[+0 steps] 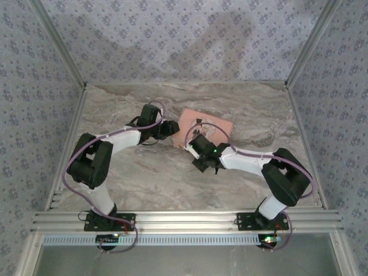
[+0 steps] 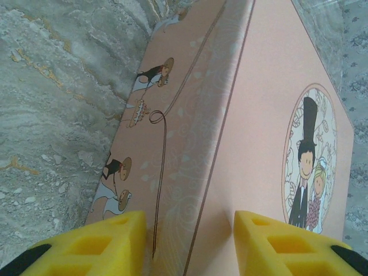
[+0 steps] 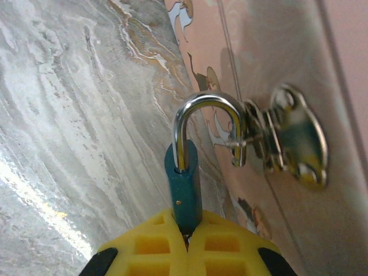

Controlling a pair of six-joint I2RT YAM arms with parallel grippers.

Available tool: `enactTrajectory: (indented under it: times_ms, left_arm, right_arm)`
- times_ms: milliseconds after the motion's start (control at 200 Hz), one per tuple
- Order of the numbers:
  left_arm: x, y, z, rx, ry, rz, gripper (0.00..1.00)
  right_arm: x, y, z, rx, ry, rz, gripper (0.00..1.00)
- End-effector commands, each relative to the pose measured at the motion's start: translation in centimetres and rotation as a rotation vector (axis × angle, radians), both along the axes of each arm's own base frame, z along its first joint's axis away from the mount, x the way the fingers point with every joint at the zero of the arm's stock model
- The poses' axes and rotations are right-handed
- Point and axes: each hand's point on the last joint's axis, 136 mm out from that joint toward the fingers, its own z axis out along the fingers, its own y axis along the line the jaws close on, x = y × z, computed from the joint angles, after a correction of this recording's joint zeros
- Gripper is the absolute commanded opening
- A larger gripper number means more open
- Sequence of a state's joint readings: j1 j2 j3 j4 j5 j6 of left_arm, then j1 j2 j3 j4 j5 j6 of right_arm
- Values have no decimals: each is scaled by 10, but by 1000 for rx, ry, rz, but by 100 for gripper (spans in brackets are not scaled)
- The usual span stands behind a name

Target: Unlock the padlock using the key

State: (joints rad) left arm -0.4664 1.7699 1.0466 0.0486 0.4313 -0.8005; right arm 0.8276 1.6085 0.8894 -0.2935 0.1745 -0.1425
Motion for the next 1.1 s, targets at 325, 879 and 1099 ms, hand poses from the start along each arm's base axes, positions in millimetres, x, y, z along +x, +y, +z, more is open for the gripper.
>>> enactTrajectory:
  times_ms: [325, 879, 1099]
  left_arm:
    - [-3, -3, 7, -20, -10, -24, 43]
    - [-35, 59, 57, 61, -151, 111, 48]
    - [-61, 81, 58, 122, -173, 134, 54]
  right_arm:
    - [8, 39, 29, 5, -100, 203, 0]
    - [-20, -42, 115, 326, -149, -213, 0]
    - [-12, -123, 101, 412, -67, -664, 0]
